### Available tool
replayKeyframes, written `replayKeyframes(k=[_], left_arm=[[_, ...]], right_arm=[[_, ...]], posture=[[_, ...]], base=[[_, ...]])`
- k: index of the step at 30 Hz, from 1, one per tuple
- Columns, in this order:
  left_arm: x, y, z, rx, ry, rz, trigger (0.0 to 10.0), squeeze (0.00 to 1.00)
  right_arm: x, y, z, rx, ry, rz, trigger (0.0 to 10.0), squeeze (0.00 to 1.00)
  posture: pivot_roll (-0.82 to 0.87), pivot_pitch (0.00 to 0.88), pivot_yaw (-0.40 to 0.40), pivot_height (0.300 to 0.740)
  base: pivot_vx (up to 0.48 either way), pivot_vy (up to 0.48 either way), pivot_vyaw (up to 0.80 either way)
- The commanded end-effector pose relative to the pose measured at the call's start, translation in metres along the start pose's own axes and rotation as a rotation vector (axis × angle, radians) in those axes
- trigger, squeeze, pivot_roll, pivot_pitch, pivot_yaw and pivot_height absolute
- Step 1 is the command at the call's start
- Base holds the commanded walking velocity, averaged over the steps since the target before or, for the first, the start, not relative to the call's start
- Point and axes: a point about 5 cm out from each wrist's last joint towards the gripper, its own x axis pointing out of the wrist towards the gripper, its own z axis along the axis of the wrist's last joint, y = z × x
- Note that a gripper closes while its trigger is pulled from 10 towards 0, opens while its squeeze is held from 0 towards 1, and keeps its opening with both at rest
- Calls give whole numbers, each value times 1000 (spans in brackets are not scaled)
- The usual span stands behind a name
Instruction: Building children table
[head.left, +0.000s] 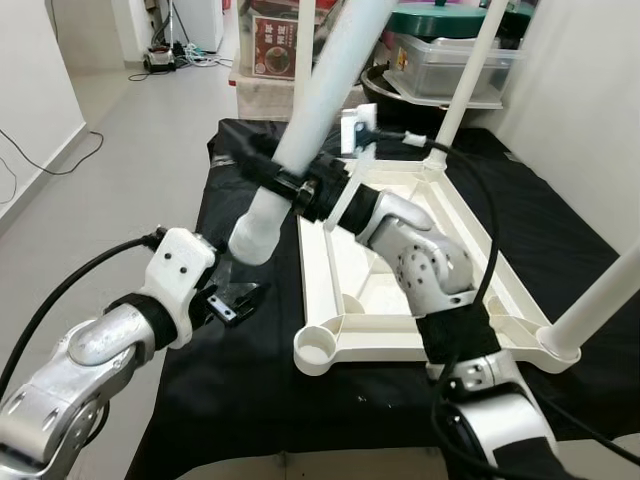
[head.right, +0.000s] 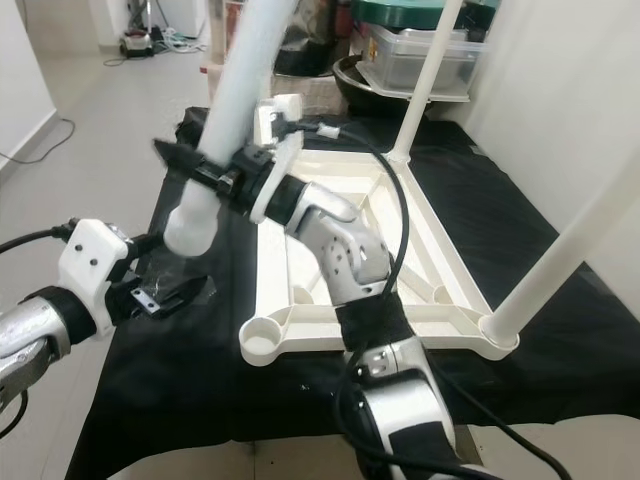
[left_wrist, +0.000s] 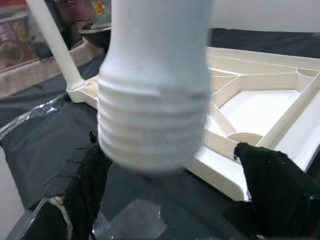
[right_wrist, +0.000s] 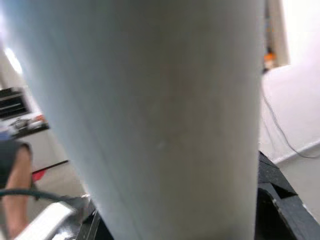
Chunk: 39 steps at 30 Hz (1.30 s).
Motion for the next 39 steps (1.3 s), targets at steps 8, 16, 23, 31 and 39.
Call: replayKeyframes(k=[8, 16, 23, 31, 39], left_arm=[[12, -5, 1, -7, -19, -55, 10000, 0], [21, -11, 5, -16, -37, -94, 0, 0], [21, -11, -1, 10, -21, -72, 0, 0], [23, -8, -6, 54, 29, -36, 10000, 0], [28, 5, -6, 124, 55, 78, 10000, 0]], right_arm=[[5, 23, -6, 27, 13, 114, 0, 0], [6, 30, -13, 27, 36, 124, 0, 0], [5, 27, -13, 22, 40, 86, 0, 0], [7, 15, -18, 40, 70, -58, 10000, 0], [7, -5, -19, 123, 19, -316, 10000, 0]], posture=[[106, 0, -84, 740], [106, 0, -84, 740], [108, 0, -85, 740], [105, 0, -87, 740], [108, 0, -91, 740]], base=[[0, 0, 0], [0, 0, 0], [0, 0, 0], [0, 0, 0], [0, 0, 0]])
